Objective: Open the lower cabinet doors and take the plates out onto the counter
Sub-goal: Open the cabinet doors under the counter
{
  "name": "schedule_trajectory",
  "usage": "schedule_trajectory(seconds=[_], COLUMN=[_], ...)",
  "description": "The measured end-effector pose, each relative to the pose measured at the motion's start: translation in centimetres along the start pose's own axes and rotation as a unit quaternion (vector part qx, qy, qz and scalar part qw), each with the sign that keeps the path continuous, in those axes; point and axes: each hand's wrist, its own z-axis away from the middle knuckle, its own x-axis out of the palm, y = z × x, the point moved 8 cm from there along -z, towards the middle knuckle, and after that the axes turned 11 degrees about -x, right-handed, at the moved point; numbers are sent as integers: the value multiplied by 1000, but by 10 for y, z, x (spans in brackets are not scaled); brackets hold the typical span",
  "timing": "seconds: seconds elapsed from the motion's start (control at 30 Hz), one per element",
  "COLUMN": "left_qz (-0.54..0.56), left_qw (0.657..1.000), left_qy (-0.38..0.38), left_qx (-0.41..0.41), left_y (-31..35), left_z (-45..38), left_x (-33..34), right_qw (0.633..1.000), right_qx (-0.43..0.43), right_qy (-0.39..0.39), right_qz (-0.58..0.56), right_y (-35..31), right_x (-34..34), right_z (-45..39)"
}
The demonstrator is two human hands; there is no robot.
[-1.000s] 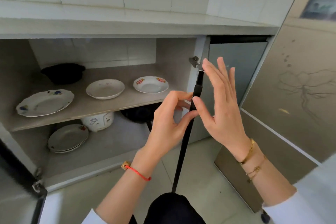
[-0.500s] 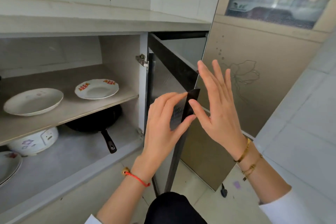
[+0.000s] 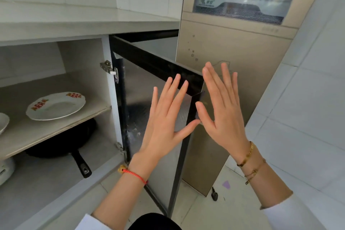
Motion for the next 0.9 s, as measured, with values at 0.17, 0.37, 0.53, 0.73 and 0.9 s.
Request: schedule_trajectory(seconds=[0.17,0.37,0.53,0.73,0.9], left_qz=[-29,-99,-156,-179,-183], left_qw=[999,994,987,983,982], left_qy=[-26,-45,-38,-37,-35], left_qx=[-5,-5,-3,-10,-7], left_y=[3,0,-5,-5,-7], left_z=[-18,-34,-38,-47,-50], left_x=[39,77,93,107,113], right_qw=[998,985,976,973,975], right_qx=[15,40,33,33,29], right_qy=[-20,-90,-114,-127,-130], right_qz=[62,141,182,188,180], right_y=[31,72,85,99,103], right_x=[3,15,26,32,33], right_z=[8,13,17,17,16])
